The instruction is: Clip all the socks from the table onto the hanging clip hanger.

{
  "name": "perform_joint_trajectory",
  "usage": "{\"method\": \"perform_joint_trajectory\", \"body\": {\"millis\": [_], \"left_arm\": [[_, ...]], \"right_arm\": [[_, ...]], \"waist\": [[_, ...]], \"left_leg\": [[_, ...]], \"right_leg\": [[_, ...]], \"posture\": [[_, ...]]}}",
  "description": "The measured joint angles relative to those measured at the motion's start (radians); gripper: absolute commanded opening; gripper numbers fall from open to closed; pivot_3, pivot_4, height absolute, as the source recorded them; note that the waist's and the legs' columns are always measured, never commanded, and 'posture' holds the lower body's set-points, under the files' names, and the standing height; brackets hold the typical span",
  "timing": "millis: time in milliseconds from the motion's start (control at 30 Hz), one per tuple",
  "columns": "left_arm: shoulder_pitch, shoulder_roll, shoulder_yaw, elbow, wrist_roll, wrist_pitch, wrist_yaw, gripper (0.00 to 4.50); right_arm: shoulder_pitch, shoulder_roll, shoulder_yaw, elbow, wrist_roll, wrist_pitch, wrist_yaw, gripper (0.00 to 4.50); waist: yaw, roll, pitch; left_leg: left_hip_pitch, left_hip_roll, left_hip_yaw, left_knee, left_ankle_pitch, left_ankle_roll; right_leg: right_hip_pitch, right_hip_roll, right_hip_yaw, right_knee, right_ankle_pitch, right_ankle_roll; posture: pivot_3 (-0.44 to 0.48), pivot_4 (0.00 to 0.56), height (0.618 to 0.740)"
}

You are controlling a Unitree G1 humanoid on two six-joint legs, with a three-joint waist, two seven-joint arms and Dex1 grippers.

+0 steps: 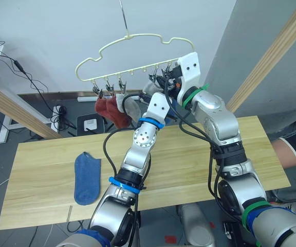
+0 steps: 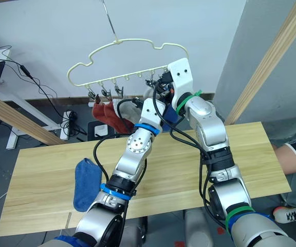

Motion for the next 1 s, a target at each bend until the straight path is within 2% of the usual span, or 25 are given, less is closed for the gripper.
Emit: {"method": "perform_joint_trajectory", "body": {"millis": [233,367,533,800,1000], "left_arm": [[0.042,0.012,-0.011,-0.043,-0.028,0.046,-0.082,1.82],[0.105,0.060,-0.030,-0.090,-0.032,0.068,-0.159,1.82],[0.165,0.154,-0.026,-0.185,-0.116,0.096,-0.319,1.82],[0.222,0.336,0.029,-0.380,-0.360,0.260,-0.604,1.82],[0.209,0.478,0.111,-0.477,-0.493,0.403,-0.713,1.82]], "right_arm": [[0.042,-0.027,-0.011,-0.103,0.020,0.063,0.010,2.99],[0.084,-0.062,-0.008,-0.173,0.035,0.108,0.033,2.99],[0.131,-0.118,-0.008,-0.280,0.051,0.146,0.057,2.99],[0.178,-0.134,-0.032,-0.387,0.059,0.165,0.027,2.99],[0.179,-0.126,-0.034,-0.347,0.034,0.161,-0.043,2.99]], "waist": [[0.000,0.000,0.000],[-0.001,0.000,0.000],[0.000,0.000,0.000],[-0.001,0.000,0.000],[0.000,0.000,0.000]], "left_leg": [[0.000,0.000,0.000,0.000,0.000,0.000],[0.000,0.000,0.000,0.000,0.000,0.000],[0.000,0.000,0.000,0.000,0.000,0.000],[0.000,0.001,0.000,0.000,0.000,0.000],[0.001,0.001,0.000,0.000,0.000,0.000]], "right_leg": [[0.000,0.000,0.000,0.000,0.000,0.000],[0.000,0.000,0.000,0.000,0.000,0.000],[0.000,0.000,0.000,0.000,0.000,0.000],[0.000,0.000,0.000,0.001,0.000,0.000],[0.000,0.000,0.000,0.001,0.000,0.000]], "posture": [[-0.212,0.326,0.740],[-0.212,0.326,0.740],[-0.212,0.326,0.740],[-0.213,0.327,0.740],[-0.200,0.321,0.740]]}}
